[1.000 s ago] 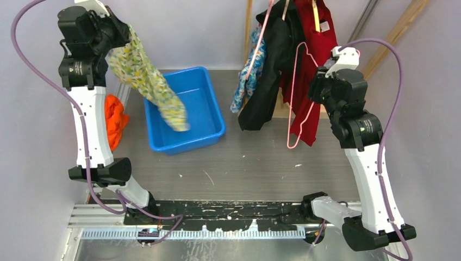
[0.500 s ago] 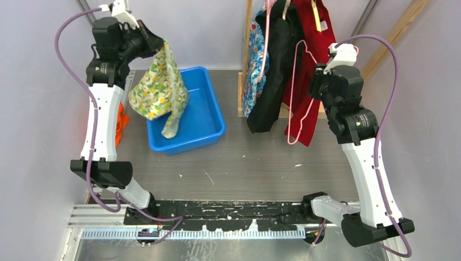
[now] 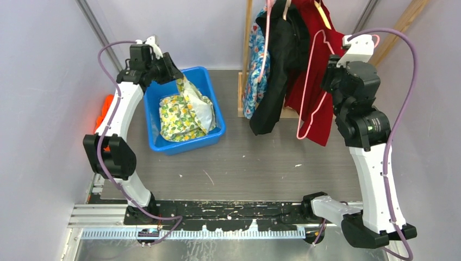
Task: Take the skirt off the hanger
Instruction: Place the skirt in the bin.
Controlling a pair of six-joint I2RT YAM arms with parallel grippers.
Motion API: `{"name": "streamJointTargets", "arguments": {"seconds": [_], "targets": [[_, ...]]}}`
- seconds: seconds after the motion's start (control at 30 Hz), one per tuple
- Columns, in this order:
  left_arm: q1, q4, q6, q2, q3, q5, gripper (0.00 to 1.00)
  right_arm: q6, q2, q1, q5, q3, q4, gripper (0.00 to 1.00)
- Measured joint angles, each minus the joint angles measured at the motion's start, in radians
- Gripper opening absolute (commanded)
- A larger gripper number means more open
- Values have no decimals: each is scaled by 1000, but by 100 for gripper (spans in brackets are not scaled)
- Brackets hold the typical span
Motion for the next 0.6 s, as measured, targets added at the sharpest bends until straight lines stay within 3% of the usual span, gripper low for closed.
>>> {"name": "streamJointTargets", "arguments": {"seconds": [0.1,0.3,0.4,0.6], "targets": [[2,-18,18,27,2,-18,74,-16,0,0,31,37,1,1],[2,-65,53,41,49,-43,81,-16,0,0,43,115,-40,1],[2,-69,63,41,50,-42,100,-15,1,-1,-22,184,-109,1],[2,-79,66,40,22,-37,99,-3,-20,-1,-141,334,-238,1]]}}
